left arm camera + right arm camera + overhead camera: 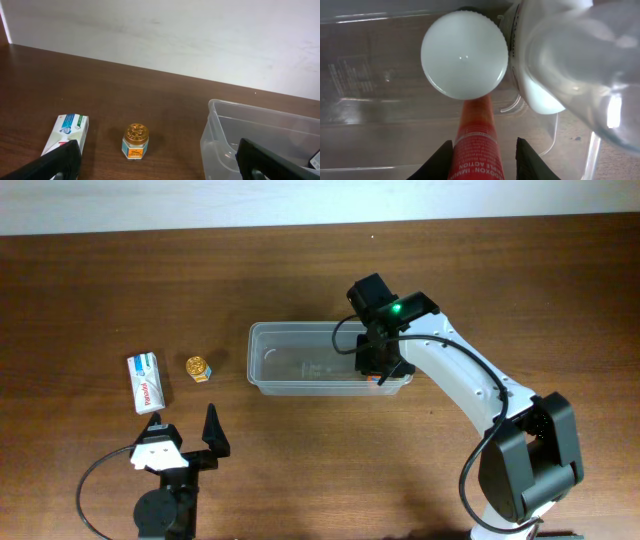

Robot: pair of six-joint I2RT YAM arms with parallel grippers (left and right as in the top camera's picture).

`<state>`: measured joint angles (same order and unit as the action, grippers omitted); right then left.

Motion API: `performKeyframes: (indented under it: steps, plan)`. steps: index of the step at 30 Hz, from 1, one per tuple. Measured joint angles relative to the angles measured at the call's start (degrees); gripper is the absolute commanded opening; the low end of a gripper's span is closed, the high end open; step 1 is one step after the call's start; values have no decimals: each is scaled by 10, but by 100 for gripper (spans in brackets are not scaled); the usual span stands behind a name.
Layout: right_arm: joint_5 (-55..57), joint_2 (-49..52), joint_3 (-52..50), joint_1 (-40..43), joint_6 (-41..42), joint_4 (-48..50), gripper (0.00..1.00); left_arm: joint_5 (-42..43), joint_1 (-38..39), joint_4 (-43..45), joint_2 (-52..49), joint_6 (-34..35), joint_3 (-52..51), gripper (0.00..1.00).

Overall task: Pack container
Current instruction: 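Hold the orange tube inside the container near the other bottles, then open the right gripper and raise it away to the right side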

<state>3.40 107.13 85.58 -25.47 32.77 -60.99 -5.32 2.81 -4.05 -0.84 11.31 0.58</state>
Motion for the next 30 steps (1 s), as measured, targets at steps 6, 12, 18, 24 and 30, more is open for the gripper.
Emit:
performKeyframes:
  steps: [6,12,18,24,30]
  plan:
    - [0,0,1,0,-5,0,35,0,0,0,0,0,0,100]
    - [0,0,31,0,-28,-11,39,0,0,0,0,0,0,99]
    - [3,0,97,0,-46,-56,45,0,0,0,0,0,0,99]
    - [17,1,185,0,-62,-114,53,0,0,0,0,0,0,99]
    - [48,1,344,2,-76,-210,75,0,0,0,0,0,0,99]
